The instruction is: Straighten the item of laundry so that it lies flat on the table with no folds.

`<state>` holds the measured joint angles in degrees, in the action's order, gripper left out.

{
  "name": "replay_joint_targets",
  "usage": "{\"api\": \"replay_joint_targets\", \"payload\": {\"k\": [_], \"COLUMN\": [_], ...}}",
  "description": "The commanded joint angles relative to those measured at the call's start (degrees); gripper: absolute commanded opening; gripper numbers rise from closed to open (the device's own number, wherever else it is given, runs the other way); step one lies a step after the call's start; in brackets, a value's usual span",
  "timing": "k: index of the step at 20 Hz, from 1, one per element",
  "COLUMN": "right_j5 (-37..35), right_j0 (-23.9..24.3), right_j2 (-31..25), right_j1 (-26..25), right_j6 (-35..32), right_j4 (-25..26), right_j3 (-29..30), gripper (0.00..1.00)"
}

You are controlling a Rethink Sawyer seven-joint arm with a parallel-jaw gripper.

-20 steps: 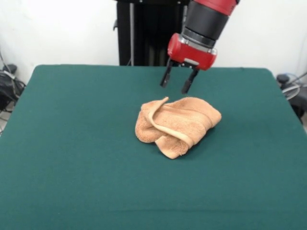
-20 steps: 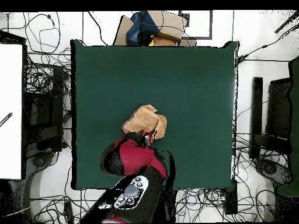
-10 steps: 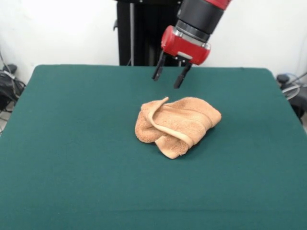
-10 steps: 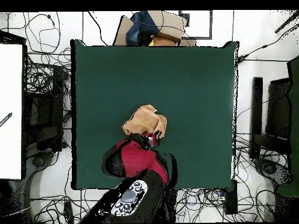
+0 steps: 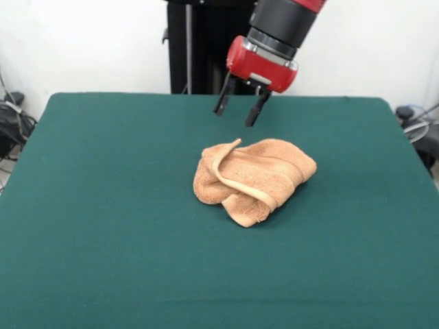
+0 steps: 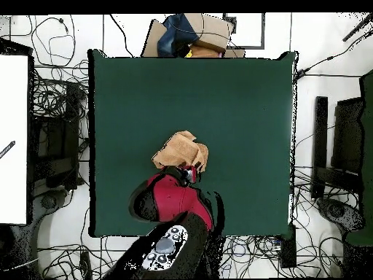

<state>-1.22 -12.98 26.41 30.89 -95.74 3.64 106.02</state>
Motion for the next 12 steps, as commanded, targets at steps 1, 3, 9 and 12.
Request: {"api": "replay_joint_targets", "payload": {"k": [1,3,9,12], "right_j5": [2.46,3.12,3.02,3.24], "right_j0": [0.76,0.75,1.71,2.10], "right_j2": [-4.98,-4.98,-7.37,-8.08], "right_j1": [-0.79,-1.13,-2.06,-2.42], "right_j6": [-8.68,-8.80,-8.65,-8.61], "right_j4": [1.35,1.46,1.87,2.08], "right_j3": [0.91,1.09,2.16,2.43], "gripper": [1.00,1.00,1.00,1.00]}}
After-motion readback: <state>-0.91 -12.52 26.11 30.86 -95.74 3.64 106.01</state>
